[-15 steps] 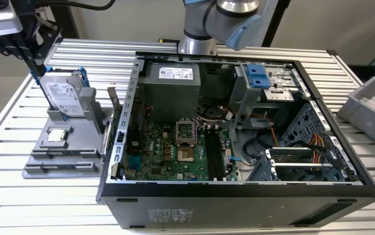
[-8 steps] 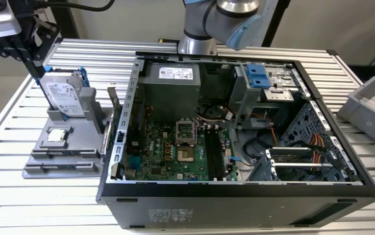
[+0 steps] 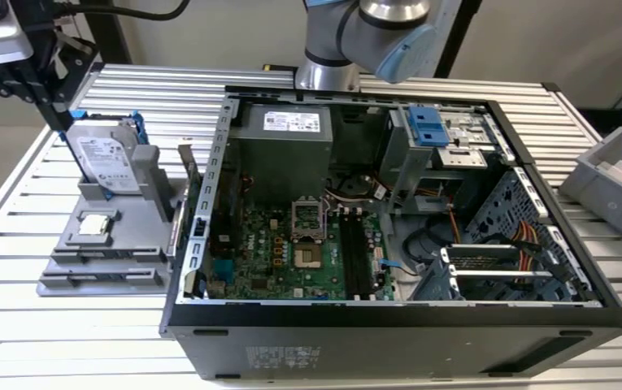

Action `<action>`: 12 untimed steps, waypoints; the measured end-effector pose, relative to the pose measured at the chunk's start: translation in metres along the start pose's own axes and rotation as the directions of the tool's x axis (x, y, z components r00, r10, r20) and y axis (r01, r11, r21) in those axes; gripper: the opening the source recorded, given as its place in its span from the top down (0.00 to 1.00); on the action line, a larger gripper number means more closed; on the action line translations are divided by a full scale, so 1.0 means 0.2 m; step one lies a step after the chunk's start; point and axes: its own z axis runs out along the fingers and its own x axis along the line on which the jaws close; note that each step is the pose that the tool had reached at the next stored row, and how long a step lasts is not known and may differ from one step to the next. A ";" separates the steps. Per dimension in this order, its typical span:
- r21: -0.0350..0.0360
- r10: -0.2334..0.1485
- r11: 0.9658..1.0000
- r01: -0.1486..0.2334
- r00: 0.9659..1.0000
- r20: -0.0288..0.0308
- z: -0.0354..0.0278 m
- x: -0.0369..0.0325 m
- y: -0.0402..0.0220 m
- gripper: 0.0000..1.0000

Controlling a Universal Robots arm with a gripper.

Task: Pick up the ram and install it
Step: 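Reach for the ram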

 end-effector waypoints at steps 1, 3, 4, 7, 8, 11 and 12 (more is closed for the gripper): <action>0.000 -0.001 1.000 0.001 1.000 0.000 0.000 0.001 -0.001 1.00; 0.000 -0.002 1.000 0.002 1.000 0.000 0.001 0.002 -0.002 1.00; 0.000 -0.002 1.000 0.002 1.000 0.000 0.001 0.002 -0.003 1.00; 0.000 -0.004 1.000 0.004 1.000 -0.001 0.003 0.004 -0.005 1.00; 0.000 -0.004 1.000 0.004 1.000 -0.001 0.003 0.005 -0.006 1.00; 0.000 -0.007 1.000 0.007 1.000 -0.001 0.004 0.007 -0.008 1.00; 0.000 -0.009 1.000 0.009 1.000 -0.001 0.004 0.009 -0.009 1.00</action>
